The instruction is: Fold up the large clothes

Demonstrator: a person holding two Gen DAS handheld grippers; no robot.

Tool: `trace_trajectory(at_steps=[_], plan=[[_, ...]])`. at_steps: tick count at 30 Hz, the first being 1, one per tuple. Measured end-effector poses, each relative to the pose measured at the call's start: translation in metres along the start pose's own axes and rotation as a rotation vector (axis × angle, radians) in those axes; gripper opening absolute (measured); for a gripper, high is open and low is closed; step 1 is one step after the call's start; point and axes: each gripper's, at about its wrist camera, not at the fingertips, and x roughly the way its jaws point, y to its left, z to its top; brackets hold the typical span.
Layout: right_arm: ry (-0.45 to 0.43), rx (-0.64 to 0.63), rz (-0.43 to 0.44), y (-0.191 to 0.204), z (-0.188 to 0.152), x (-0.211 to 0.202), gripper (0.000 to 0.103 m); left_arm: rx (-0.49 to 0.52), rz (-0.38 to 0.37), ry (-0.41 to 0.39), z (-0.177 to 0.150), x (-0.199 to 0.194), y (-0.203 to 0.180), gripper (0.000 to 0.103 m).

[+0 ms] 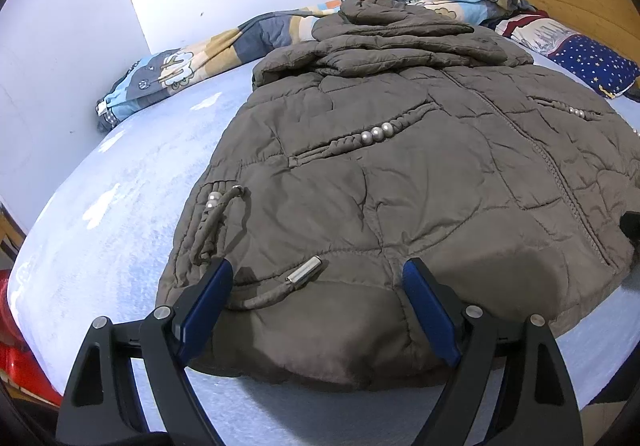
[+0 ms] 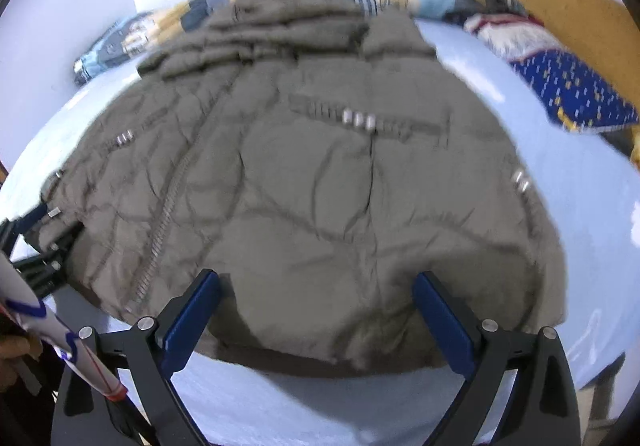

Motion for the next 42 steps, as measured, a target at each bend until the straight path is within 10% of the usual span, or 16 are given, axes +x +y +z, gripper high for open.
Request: trace_trajectory(at_steps=[17,28,42], plan=[[-0.15,0.183,-0.023,-0.065,0.016,-0.044,0.1,-0.105,-0.057,-0.033,0.014,-0.023,0.035,0.086],[-0.179,0.55,0.002,-0.184,0.004,-0.065,0.1,-0.647,-0.082,0.115,-0.006,0.006,0.179,0.085],[-0.115,0.73,0.135,-0.205,-0.016,-0.037,0.1,-0.691,-0.22,0.143,-0.01,0.023,0.162,0.083]])
